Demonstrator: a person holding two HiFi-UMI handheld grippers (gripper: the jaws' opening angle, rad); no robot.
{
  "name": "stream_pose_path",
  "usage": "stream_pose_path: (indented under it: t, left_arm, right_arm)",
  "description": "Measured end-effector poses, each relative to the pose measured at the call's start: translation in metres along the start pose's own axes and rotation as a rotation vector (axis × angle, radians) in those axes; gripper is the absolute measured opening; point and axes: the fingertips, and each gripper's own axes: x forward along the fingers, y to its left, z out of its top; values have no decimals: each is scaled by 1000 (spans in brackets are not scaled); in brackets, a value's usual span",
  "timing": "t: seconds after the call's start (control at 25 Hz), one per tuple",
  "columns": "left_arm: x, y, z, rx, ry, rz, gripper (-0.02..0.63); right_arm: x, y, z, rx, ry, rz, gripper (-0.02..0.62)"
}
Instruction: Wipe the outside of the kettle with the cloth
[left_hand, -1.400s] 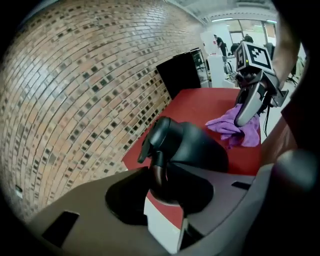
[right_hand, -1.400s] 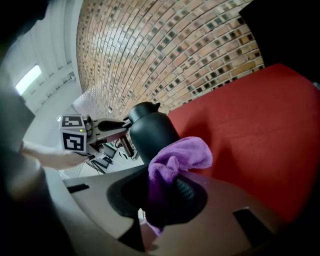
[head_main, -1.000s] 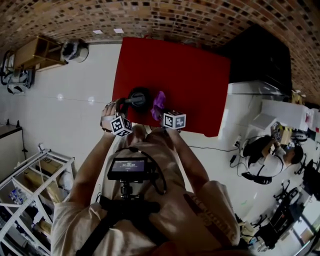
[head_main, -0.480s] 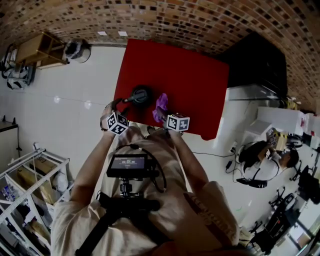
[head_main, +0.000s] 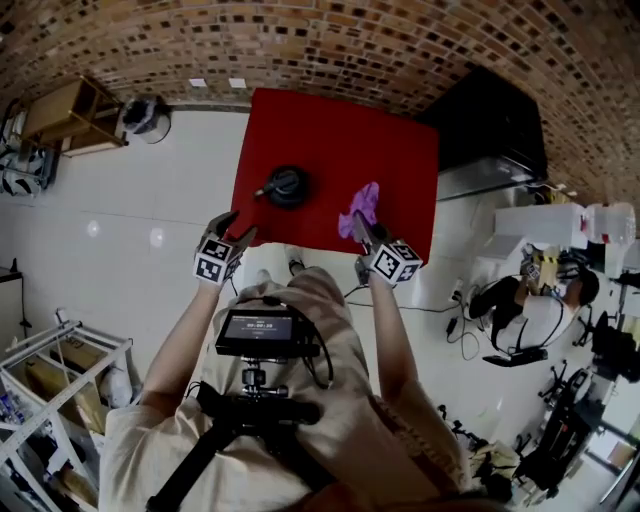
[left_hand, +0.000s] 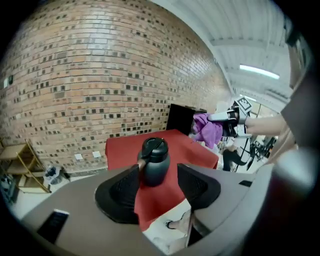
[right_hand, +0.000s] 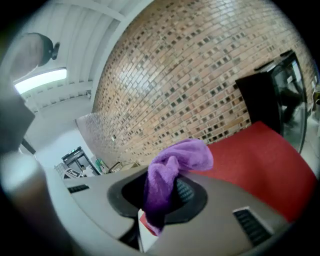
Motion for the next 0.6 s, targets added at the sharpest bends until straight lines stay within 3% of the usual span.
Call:
stream_pose_path:
  t: [0.12, 0.28, 0.48, 0.6]
  left_arm:
    - [-39, -8, 11, -98, -83, -67, 241]
    - [-65, -20, 11, -153, -143, -137, 241]
    - [-74, -32, 3, -109, -166, -142, 242]
    - [-73, -31, -3, -71, -174, -117, 241]
  right_arm:
    - [-43, 39, 26, -57, -99, -13, 81]
    - [-87, 77, 32, -181, -137, -36, 81]
    - [-111, 95, 16, -442, -62, -166, 81]
    - [-117, 92, 6, -529, -31, -221, 81]
